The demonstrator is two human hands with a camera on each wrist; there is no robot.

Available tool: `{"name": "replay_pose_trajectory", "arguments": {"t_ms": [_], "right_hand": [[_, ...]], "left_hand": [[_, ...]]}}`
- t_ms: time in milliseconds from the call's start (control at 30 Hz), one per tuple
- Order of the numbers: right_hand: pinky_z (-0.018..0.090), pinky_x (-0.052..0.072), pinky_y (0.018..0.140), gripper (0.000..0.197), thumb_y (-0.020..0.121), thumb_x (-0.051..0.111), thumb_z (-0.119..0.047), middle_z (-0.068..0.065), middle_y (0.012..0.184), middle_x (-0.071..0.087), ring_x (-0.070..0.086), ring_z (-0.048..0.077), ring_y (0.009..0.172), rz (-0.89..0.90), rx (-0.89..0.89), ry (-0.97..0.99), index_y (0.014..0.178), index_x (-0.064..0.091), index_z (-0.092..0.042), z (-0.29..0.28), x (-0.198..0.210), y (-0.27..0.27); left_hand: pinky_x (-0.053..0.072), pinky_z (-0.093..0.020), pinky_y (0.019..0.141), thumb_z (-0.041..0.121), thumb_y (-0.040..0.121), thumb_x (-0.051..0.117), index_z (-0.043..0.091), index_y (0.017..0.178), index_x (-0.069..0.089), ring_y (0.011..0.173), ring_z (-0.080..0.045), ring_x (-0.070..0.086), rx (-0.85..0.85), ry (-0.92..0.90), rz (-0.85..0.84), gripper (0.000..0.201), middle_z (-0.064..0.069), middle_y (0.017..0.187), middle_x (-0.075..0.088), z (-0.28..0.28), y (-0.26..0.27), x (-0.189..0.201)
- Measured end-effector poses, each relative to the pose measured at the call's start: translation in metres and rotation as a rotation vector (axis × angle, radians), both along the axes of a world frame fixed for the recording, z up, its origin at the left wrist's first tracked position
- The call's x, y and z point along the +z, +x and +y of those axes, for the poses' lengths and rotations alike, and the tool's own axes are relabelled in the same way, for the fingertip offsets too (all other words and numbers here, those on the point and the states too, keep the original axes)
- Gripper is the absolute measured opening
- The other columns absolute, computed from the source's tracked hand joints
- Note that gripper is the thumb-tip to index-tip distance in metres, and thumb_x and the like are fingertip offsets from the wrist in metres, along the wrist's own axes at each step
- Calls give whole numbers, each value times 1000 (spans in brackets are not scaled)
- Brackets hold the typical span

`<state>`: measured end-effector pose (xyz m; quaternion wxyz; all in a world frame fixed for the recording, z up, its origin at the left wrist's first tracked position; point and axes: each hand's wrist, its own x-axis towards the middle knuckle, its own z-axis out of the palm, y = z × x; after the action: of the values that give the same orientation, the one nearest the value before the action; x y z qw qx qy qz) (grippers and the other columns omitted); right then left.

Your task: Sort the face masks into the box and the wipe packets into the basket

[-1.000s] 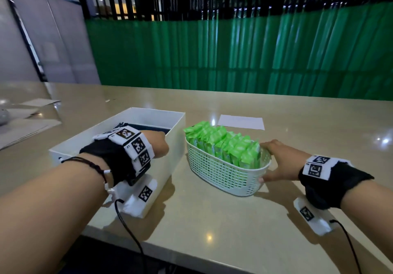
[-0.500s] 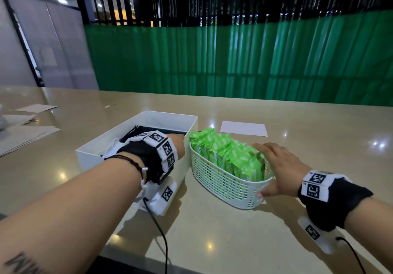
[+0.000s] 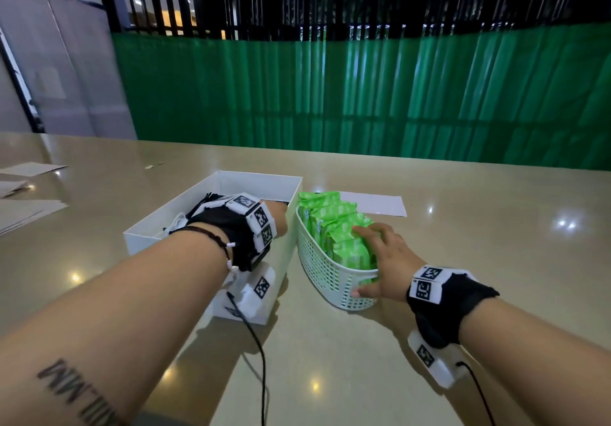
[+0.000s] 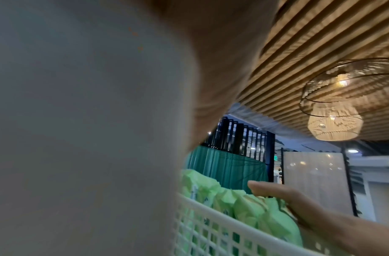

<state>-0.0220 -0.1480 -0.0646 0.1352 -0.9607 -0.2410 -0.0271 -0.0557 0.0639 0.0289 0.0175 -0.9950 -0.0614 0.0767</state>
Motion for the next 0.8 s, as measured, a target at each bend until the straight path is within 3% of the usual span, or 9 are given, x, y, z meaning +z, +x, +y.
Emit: {"name": "replay_pose_trajectory", "arguments": {"t_ms": [100,167,233,367,500,800], "right_hand": [[40,29,112,118,61,80,-50,2,154,-4,17,28,141,48,1,-64,146,0,-40,6,1,8],[38,35,108,117,60,81,-49,5,153,1,29,29,136,58,25,-96,147,4,-36,11,3,8],[35,40,102,112,63,81,-46,7,150,7,40,29,128,39,42,-119,147,9,-32,18,4,7],[33,47,90,102,69,79,-34,8,146,16,53,30,113,-7,72,-165,146,13,-28,35,4,-4],[35,49,87,98,68,81,-28,10,139,24,56,32,106,4,68,-150,144,19,-26,48,7,-11],[31,46,88,97,70,80,-28,9,134,28,54,30,109,3,107,-100,145,17,-27,69,4,-32]], "left_hand": [[33,-24,80,32,95,47,12,126,51,116,-24,52,2,-8,-11,37,-4,128,56,18,-6,-6],[34,-28,94,44,96,41,15,138,43,127,-22,45,15,-12,31,50,-3,139,48,24,-19,-8],[30,-29,104,44,99,32,16,144,36,132,-22,40,28,-38,72,53,-4,145,42,24,-29,-12],[36,-29,96,35,102,26,13,139,41,122,-26,48,40,-143,-7,46,-12,136,50,20,-38,-28],[35,-30,98,34,103,23,14,143,37,128,-27,44,44,-146,-76,46,-10,142,45,17,-41,-31],[34,-28,83,37,101,24,20,134,48,115,-26,53,16,-117,-143,45,-8,130,56,18,-41,-35]]}}
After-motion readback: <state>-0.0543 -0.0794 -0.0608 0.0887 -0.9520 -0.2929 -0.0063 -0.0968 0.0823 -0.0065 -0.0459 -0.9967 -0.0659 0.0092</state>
